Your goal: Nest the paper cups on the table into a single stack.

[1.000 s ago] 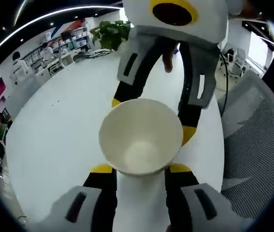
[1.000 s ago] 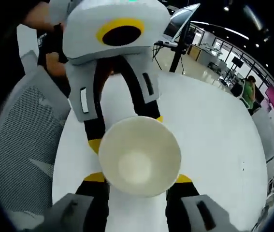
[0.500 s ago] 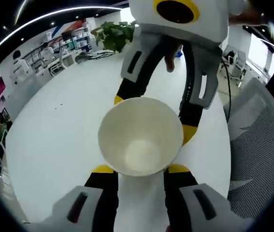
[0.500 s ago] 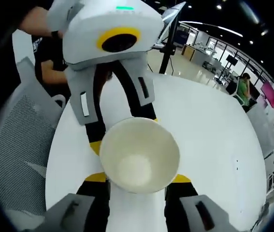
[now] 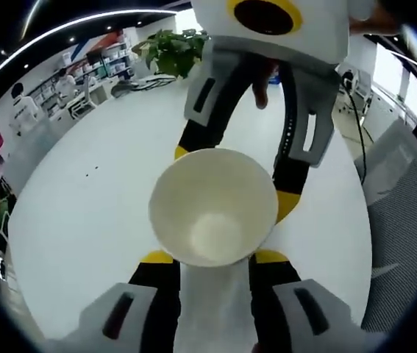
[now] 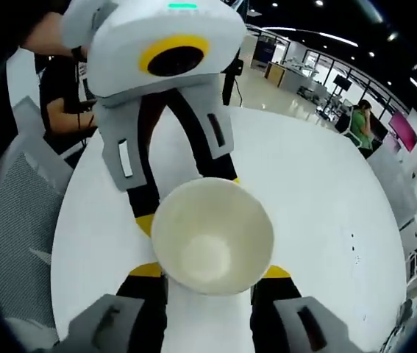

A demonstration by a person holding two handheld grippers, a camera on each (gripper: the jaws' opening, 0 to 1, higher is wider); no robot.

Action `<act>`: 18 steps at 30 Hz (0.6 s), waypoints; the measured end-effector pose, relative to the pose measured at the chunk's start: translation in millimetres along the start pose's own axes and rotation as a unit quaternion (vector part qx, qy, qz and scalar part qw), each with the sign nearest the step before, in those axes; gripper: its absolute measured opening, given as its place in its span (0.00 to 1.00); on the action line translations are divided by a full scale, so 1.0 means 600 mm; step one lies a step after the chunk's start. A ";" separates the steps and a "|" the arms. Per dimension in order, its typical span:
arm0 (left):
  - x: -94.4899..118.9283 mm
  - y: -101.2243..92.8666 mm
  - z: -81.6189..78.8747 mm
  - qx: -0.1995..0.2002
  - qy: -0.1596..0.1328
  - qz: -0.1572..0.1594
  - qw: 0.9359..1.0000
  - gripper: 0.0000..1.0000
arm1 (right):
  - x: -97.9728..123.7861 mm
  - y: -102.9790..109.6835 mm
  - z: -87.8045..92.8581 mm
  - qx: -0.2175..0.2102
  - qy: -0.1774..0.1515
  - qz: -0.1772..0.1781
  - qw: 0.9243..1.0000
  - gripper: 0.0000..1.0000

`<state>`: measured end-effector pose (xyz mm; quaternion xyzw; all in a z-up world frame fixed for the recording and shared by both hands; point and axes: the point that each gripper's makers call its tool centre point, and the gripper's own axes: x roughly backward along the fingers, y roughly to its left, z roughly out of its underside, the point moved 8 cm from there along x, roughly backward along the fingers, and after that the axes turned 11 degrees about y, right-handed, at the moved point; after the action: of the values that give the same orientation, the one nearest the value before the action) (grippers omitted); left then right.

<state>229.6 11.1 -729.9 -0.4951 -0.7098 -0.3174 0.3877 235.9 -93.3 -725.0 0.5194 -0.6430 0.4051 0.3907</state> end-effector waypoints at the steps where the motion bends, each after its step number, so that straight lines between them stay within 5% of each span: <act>1: -0.004 0.003 -0.001 -0.001 0.001 0.001 1.000 0.34 | 0.000 0.000 0.000 -0.001 0.001 0.000 1.000 0.42; 13: -0.013 0.011 0.002 0.011 -0.003 -0.001 1.000 0.39 | -0.006 -0.001 0.002 -0.010 0.002 0.002 1.000 0.45; 18: -0.005 0.021 0.011 0.028 -0.004 -0.013 1.000 0.47 | -0.005 -0.008 0.003 -0.026 -0.002 0.015 1.000 0.58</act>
<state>240.6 18.7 -735.0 -0.4762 -0.7265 -0.3002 0.3941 241.1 -94.5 -727.7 0.5001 -0.6616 0.3929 0.3972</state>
